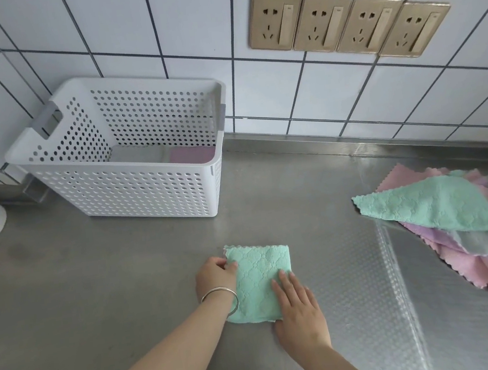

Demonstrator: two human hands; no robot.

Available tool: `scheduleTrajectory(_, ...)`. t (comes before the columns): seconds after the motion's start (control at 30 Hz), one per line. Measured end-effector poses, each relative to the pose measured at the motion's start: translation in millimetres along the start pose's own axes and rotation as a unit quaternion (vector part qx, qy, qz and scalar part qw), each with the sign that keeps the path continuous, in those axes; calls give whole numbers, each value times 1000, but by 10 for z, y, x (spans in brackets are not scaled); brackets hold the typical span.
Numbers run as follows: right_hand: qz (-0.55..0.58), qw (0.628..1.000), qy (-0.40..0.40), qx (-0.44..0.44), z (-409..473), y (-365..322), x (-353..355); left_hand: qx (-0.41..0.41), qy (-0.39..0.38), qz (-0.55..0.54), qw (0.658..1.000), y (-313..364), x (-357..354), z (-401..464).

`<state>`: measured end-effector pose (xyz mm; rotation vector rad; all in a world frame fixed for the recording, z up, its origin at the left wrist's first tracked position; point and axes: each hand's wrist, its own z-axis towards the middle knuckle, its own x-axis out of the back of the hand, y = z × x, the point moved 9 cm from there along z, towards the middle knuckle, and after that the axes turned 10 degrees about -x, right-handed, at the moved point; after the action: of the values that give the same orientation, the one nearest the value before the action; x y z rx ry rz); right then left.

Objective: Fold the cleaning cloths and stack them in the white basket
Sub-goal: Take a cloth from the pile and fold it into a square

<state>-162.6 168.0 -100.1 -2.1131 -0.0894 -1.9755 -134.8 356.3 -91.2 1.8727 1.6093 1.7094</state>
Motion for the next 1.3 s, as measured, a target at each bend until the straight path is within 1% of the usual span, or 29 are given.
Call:
scheduleTrajectory(0.2, 1, 1000, 5, 0, -9, 0, -9, 19, -16, 16, 1000, -26, -18, 23)
scheduleTrajectory(0.3, -5, 1000, -8, -11, 12, 16, -12, 35, -35, 27, 998, -37, -30, 35)
scheduleTrajectory(0.47, 1, 1000, -6, -11, 3, 4, 10, 15, -72, 67, 995, 12, -46, 43)
scheduleTrajectory(0.53, 4, 1000, -4, -8, -5, -15, 18, 13, -74, 76, 994, 15, -38, 37)
scheduleTrajectory(0.63, 6, 1000, -7, -5, 1, -22, 12, -22, -31, 60, 997, 85, 17, 17)
scheduleTrajectory(0.7, 5, 1000, -4, -9, 6, -8, 24, -73, 6, 37, 997, 180, 34, -3)
scheduleTrajectory(0.77, 4, 1000, 9, -10, -3, -2, 52, -130, 14, 25, 991, 299, 18, -41)
scheduleTrajectory(0.8, 6, 1000, 13, -12, -6, 0, 62, -141, 13, 23, 990, 323, 11, -46)
scheduleTrajectory(0.83, 9, 1000, 13, -14, -14, 5, 61, -141, 14, 22, 990, 318, 8, -37)
scheduleTrajectory(0.93, 19, 1000, 1, -12, -43, 2, 51, -81, 15, 6, 997, 118, 6, 52)
scheduleTrajectory(1.0, 17, 1000, -15, -9, -65, 0, 22, -58, 12, 2, 998, 7, 1, 109)
scheduleTrajectory(1.2, 14, 999, -45, 0, -149, 36, -64, -56, 41, -14, 997, -63, -4, 107)
scheduleTrajectory(1.23, 17, 999, -40, 0, -146, 40, -30, -73, 50, -1, 996, -30, 11, 88)
scheduleTrajectory(1.27, 18, 999, -35, -2, -124, 37, 33, -116, 67, 28, 991, 39, 30, 69)
scheduleTrajectory(1.3, 15, 1000, -26, 0, -80, 24, 107, -187, 84, 73, 976, 151, 36, 35)
